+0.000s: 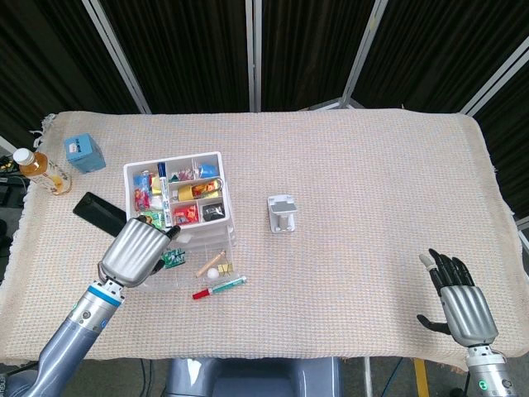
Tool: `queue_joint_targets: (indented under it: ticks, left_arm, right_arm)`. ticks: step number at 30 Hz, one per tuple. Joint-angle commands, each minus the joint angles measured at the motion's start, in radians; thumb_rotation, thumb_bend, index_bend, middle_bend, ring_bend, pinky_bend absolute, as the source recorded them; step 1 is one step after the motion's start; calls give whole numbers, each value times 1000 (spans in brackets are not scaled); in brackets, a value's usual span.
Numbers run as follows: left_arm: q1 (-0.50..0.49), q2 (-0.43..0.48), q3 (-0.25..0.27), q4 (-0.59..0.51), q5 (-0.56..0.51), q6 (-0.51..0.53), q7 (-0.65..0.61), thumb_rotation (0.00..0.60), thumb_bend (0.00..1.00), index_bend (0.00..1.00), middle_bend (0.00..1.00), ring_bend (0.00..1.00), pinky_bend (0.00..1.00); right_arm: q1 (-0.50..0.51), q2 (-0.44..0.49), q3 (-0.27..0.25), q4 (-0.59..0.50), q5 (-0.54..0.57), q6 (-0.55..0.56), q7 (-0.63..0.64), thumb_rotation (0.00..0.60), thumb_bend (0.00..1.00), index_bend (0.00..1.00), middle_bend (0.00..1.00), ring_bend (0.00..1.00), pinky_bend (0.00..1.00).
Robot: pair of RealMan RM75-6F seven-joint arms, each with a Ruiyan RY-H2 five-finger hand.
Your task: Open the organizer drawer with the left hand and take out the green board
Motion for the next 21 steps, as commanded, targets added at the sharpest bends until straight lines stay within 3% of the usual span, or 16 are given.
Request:
queue_joint_targets:
  ticks: [1, 6, 21]
  left_arm:
    - [-23, -15, 12, -9, -52, -5, 61, 600, 0, 461, 788, 776, 635]
    - [-61, -39, 28, -10, -156, 4, 153, 600, 0, 457, 788, 776, 635]
    - [-146, -82, 52, -42, -352, 75, 252, 600, 0, 467, 791, 779, 635]
  right_arm:
    - [0, 2, 0, -1, -2, 2, 3, 600, 15, 108, 0, 0, 0]
    - [0, 5, 0, 0, -2, 0, 10, 600, 15, 108, 0, 0, 0]
    - [2, 10, 0, 0, -2, -2, 25, 600, 15, 108, 0, 0, 0]
